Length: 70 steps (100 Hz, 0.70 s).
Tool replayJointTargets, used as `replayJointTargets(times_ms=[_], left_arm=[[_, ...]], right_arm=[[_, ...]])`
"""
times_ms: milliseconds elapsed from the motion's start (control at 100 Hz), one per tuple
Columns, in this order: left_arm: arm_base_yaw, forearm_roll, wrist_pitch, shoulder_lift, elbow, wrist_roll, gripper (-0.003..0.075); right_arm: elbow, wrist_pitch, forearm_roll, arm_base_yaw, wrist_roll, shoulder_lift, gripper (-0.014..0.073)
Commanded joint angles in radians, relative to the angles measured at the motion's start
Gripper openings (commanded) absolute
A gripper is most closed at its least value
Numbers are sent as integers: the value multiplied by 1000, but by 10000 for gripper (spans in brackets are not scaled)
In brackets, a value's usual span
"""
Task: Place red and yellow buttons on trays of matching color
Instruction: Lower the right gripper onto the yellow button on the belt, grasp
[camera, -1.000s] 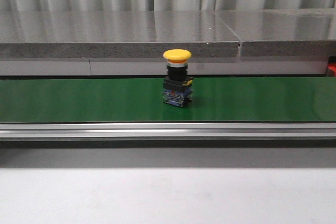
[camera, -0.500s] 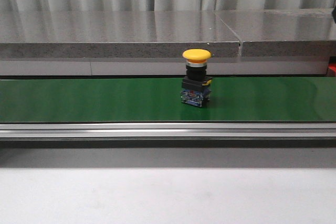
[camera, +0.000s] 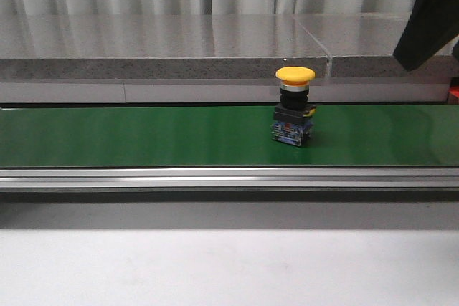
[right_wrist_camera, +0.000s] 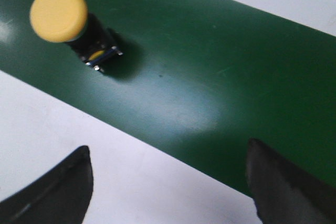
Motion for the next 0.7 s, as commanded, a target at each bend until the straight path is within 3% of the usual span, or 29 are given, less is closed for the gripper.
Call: replayJointTargets(times_ms=[0, 220, 690], left_arm=[[-8, 4, -79, 6, -25, 3, -19], [-8, 4, -79, 6, -25, 3, -19], [-8, 4, -79, 6, -25, 3, -19]], right_arm=[[-23, -24, 13, 20, -37, -20, 595], [-23, -63, 14, 87, -58, 34, 595], [-24, -295, 24, 153, -58, 130, 595]])
